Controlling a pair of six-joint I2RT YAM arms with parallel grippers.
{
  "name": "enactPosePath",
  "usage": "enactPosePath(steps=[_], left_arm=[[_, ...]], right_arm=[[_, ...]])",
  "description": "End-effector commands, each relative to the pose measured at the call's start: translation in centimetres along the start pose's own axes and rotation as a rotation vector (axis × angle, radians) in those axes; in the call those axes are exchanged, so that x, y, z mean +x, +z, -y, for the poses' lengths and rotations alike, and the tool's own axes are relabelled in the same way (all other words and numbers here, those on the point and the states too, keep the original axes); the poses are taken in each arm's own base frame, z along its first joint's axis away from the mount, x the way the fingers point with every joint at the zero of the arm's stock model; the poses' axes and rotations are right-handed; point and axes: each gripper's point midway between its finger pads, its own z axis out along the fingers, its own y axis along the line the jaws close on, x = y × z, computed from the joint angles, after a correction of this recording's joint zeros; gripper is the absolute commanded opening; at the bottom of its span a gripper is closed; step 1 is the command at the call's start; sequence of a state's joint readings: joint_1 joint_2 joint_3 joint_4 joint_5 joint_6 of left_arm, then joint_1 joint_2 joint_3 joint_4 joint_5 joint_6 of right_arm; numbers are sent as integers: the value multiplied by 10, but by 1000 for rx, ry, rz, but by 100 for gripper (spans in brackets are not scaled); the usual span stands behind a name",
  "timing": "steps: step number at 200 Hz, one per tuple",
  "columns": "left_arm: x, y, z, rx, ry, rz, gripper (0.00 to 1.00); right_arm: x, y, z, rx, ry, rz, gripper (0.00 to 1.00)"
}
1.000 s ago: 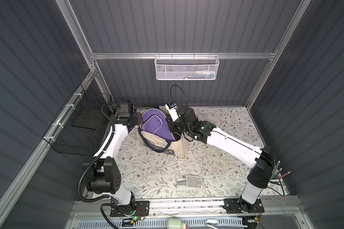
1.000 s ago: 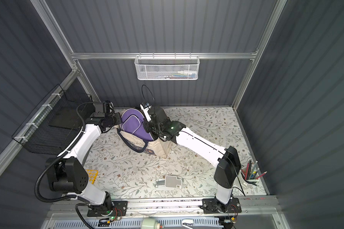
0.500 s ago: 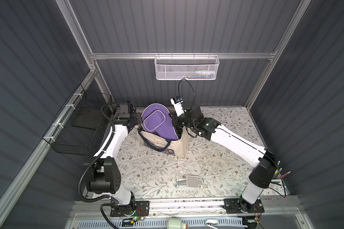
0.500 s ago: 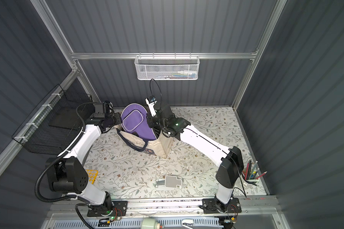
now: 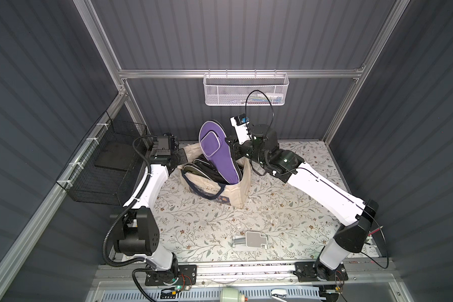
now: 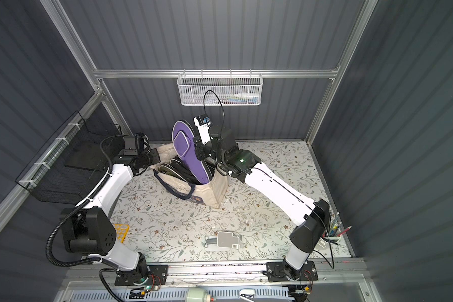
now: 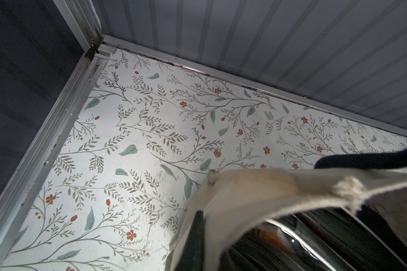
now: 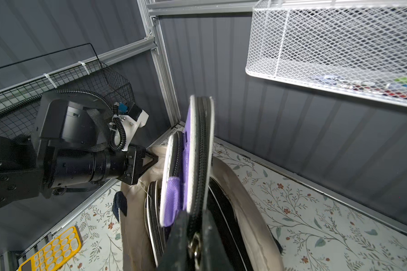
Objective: Remove the ping pong set from the canvas bag
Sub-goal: Pick up the ping pong set from the canvas bag, then place the ping pong set at the center of the board.
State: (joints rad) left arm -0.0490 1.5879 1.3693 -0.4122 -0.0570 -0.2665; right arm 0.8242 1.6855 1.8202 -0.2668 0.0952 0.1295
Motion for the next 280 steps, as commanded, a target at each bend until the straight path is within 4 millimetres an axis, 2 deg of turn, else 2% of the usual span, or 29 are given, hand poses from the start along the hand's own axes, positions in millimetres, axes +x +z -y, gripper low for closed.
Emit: enactPosePath(steps=[1,76,124,152,181,192,224,274,280], left_arm=[[2,5,-21,-57,-21,-2,0],[2,5,-20,-52,-22,-3,0],[2,6,-19,-51,-22,-3,0],[0,3,-20,-55,-21,2,0],[-3,-3,-23,-76,-15,8,0],[-4,-5,-25,-87,-13,9,0],[-4,-9,-30,-120,-12,0,0],[-2,-15,-36,-153,-15,-16,0],[-17,-22,-32,-143,-16,19,0]], right_arm=[[-44,-26,5,31,-23,103,0],[-101,-72,25,123,-51,207,0],[-113,-102,54,209,-39,231,0],[-97,-109,77,272,-29,189,0],[-69,-109,113,335,17,139,0],[-65,-109,127,357,40,150,0],[-26,-90,165,399,104,88,0],[23,-50,210,422,199,15,0],[29,-44,216,422,212,7,0]])
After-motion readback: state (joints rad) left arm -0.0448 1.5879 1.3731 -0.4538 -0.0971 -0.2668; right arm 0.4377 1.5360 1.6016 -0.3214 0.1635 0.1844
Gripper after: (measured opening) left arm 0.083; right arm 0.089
